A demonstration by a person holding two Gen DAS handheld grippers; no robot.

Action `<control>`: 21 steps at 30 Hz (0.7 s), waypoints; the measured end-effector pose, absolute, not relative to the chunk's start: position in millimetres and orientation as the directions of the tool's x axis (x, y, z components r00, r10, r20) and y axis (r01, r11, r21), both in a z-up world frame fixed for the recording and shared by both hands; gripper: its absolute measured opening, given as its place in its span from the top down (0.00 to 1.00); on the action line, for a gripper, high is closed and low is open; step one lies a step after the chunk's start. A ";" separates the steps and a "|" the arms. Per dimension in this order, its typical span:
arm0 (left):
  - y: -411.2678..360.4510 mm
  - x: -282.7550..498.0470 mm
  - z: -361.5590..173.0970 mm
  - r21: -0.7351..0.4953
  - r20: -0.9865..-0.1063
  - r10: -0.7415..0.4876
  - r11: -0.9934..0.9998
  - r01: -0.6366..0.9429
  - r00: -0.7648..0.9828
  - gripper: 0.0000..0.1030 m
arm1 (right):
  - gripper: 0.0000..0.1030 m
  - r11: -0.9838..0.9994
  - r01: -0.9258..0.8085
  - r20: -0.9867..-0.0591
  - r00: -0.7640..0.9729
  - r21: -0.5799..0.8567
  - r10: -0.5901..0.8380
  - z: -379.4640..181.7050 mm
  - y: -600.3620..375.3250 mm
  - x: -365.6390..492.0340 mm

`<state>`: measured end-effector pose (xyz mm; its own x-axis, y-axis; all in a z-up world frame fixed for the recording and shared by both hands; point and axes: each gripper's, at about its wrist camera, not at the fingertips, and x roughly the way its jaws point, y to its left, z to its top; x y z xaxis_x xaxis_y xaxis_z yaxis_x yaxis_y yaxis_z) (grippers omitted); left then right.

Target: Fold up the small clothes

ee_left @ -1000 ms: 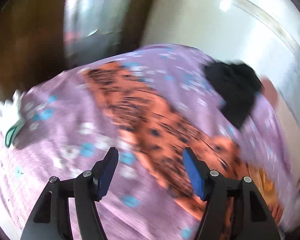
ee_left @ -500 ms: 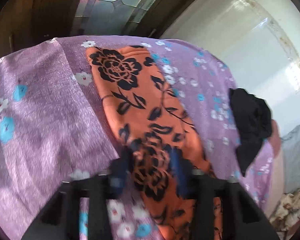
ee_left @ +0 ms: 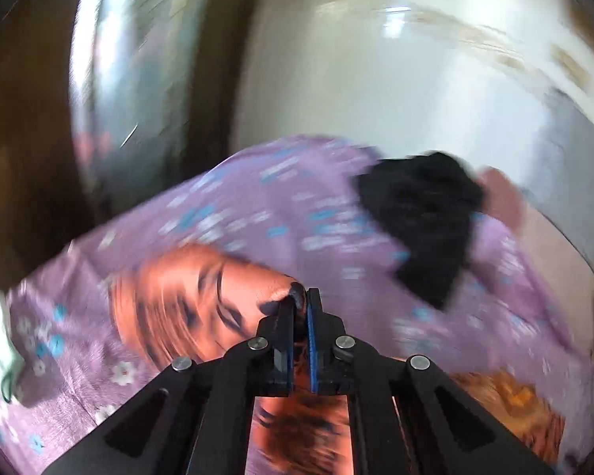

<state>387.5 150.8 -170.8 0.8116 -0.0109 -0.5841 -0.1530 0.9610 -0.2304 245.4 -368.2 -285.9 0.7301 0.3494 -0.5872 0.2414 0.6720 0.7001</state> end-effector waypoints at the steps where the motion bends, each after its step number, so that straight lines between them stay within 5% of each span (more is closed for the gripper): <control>1: 122.6 375.6 -157.7 -0.207 -0.559 -0.049 0.975 -0.082 0.828 0.95 | 0.22 0.662 0.244 -0.574 0.745 0.709 0.339 -282.0 -374.1 241.7; 8: -58.4 317.6 -142.3 -0.017 -0.541 -0.263 0.953 0.302 0.799 0.95 | 0.22 0.594 0.278 -0.515 0.813 0.755 0.274 -265.8 -411.5 217.7; 14: -170.2 270.4 -180.9 0.133 -0.665 -0.393 0.775 0.618 0.635 0.81 | 0.22 0.543 0.291 -0.473 0.850 0.788 0.230 -255.1 -441.5 201.3; 18: -136.9 261.4 -157.9 0.059 -0.610 -0.434 0.809 0.585 0.663 0.39 | 0.22 0.507 0.287 -0.454 0.857 0.813 0.242 -253.1 -449.7 199.6; 21: -78.2 272.0 -138.3 -0.101 -0.570 -0.436 0.878 0.467 0.697 0.33 | 0.22 0.525 0.283 -0.470 0.842 0.803 0.266 -252.7 -442.5 203.9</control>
<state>272.0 -78.2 -138.3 0.6966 -0.4359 -0.5699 0.4671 0.8784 -0.1008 203.9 -442.5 -252.7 0.8416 0.2661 -0.4699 0.2825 0.5247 0.8030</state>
